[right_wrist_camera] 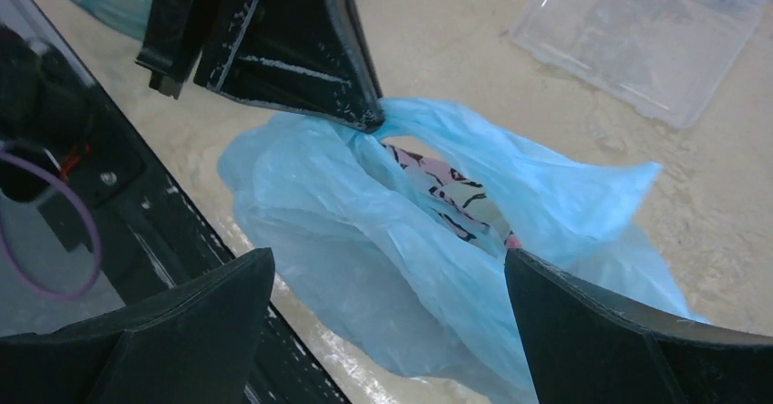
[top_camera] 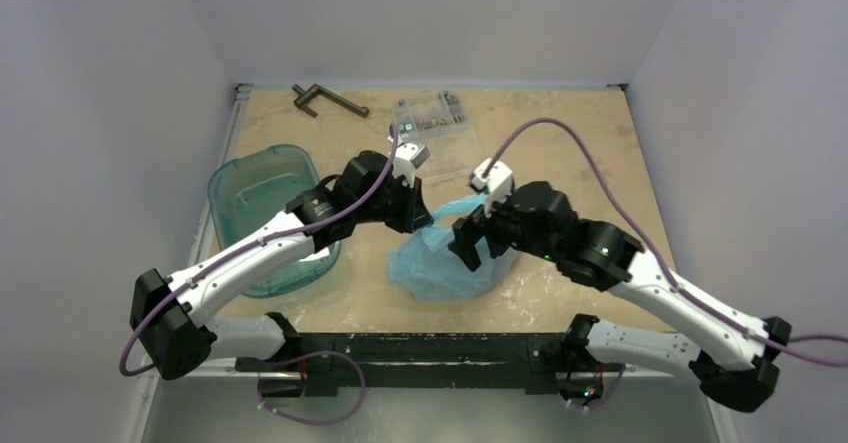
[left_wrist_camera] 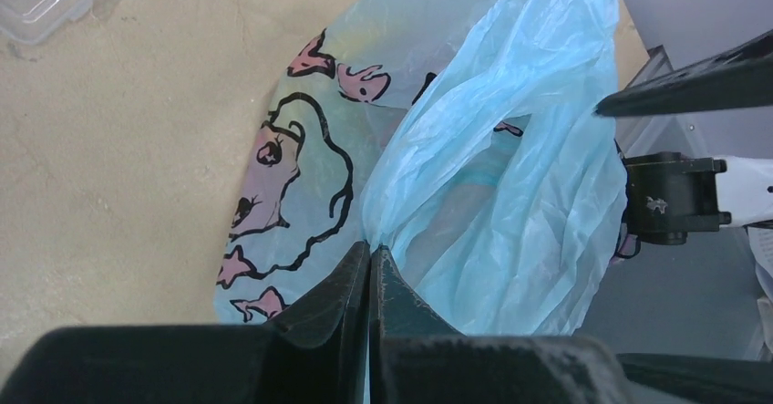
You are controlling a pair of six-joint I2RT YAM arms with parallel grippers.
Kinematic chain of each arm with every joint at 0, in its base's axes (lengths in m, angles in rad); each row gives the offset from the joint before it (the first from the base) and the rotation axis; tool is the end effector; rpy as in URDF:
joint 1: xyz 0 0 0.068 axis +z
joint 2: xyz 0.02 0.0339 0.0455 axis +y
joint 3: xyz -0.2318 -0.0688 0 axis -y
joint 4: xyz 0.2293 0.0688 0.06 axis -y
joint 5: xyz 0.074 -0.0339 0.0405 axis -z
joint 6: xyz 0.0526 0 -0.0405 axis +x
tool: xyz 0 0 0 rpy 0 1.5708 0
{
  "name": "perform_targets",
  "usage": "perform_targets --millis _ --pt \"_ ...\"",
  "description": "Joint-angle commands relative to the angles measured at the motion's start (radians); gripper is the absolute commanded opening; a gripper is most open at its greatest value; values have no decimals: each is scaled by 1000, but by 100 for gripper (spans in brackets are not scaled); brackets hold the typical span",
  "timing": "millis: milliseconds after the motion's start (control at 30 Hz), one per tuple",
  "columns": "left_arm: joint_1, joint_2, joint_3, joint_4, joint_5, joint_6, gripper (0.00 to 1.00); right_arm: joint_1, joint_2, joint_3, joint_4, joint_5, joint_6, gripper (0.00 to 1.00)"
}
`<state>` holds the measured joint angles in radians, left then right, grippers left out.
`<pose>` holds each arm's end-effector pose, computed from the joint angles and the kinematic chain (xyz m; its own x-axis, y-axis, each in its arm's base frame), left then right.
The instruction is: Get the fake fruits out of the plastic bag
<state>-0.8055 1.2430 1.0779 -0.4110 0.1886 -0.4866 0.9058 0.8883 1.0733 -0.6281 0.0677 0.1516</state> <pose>0.1916 -0.2137 0.2860 -0.7158 0.0821 -0.6935 0.5460 0.6850 -0.4824 0.1277 0.1571 0.3403 -0.3744 -0.2333 -0.8974 -0.6989 0.7071 0.1078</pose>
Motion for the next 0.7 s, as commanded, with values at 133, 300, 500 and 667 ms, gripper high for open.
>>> perform_targets --millis 133,300,500,667 --pt "8 1 19 -10 5 1 0 129 163 19 13 242 -75 97" --pt "10 -5 24 -19 8 1 0 173 225 -4 48 451 -40 87" --pt "12 -43 -9 -18 -14 -13 0 175 187 -54 148 528 19 54" --pt "20 -108 -72 -5 -47 -36 0 175 82 -119 264 547 148 0"
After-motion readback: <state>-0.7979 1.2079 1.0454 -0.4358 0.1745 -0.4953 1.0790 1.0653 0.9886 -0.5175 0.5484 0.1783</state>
